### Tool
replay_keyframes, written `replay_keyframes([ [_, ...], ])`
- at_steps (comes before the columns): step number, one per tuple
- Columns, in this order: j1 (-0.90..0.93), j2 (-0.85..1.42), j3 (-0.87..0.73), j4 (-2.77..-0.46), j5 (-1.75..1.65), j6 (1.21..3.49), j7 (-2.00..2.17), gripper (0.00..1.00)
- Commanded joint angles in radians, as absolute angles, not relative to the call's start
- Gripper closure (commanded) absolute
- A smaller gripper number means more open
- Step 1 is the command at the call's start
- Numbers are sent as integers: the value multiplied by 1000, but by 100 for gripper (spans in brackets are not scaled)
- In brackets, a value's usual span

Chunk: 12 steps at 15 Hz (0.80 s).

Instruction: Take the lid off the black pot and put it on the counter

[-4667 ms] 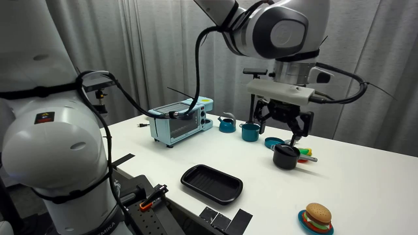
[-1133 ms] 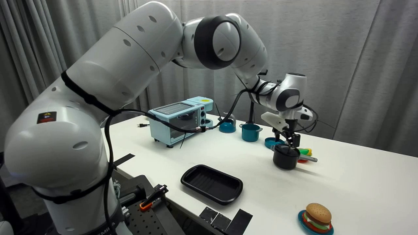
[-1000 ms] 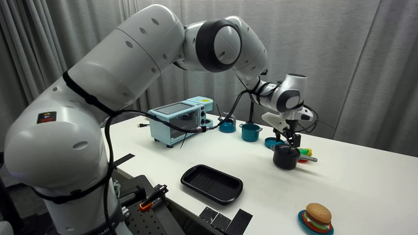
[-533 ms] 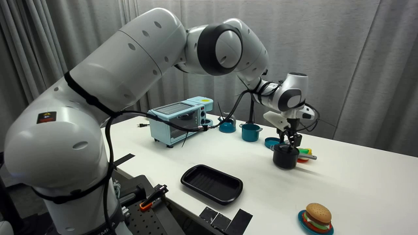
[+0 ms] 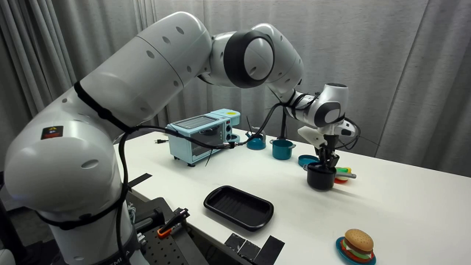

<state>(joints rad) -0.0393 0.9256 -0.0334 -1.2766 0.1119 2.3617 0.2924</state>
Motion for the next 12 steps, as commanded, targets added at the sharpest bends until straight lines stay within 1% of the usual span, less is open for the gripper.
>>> replay_keyframes([
  [1,-57,945,-25,-1229,145,2360,285,96],
  [7,-57,852,2,-1302,161,2375,249,96],
  [12,-71,746,66,-1394,198,2352,159,96],
])
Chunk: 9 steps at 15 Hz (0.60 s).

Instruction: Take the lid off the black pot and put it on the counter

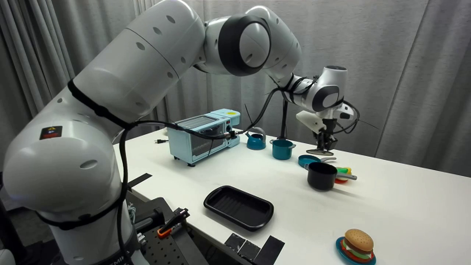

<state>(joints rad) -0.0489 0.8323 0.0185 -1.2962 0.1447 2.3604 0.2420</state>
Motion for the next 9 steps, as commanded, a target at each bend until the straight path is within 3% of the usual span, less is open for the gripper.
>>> replay_keyframes([
  [1,-71,730,76,-1415,208,2356,140,96],
  [9,-69,632,127,-1648,249,2350,-24,96],
])
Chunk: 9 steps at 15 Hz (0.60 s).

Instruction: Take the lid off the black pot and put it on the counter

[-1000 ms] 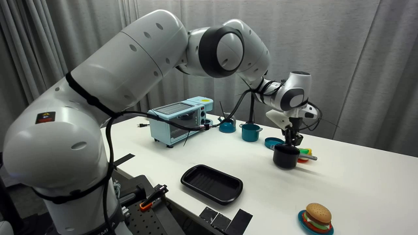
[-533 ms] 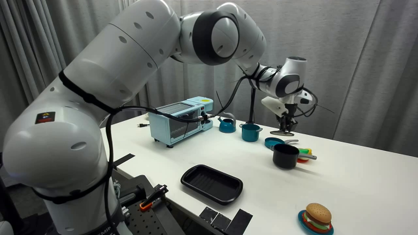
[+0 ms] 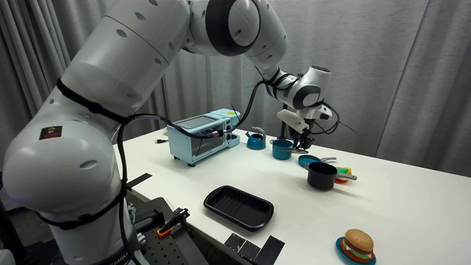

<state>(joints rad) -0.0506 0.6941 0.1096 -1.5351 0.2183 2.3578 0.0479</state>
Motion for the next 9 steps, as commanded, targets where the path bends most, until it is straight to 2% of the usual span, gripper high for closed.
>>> replay_keyframes([
  [1,-68,632,122,-1672,244,2356,-34,96],
  [9,-59,660,72,-1795,195,2421,-76,96],
])
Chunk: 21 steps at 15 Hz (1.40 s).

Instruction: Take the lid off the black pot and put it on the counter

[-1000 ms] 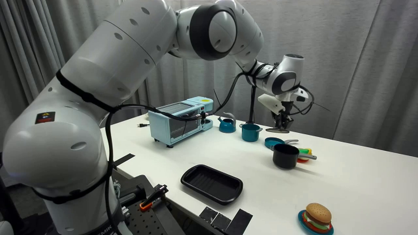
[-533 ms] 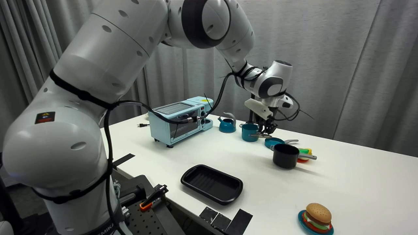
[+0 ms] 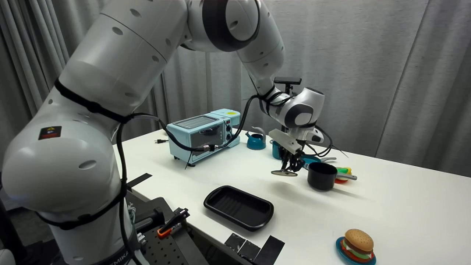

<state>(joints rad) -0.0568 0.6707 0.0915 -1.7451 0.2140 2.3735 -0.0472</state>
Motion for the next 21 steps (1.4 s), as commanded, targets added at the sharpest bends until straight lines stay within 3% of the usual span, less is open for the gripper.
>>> replay_keyframes([
  [1,-60,667,64,-1802,187,2441,-80,96],
  [7,-61,696,30,-1830,146,2524,-76,96],
  [8,-60,696,28,-1830,139,2527,-74,83],
  [9,-59,696,26,-1827,134,2526,-71,57],
  [11,-60,697,23,-1825,125,2523,-67,53],
  [18,-61,690,12,-1822,112,2506,-55,1],
  [21,-57,658,10,-1825,110,2476,-47,0],
])
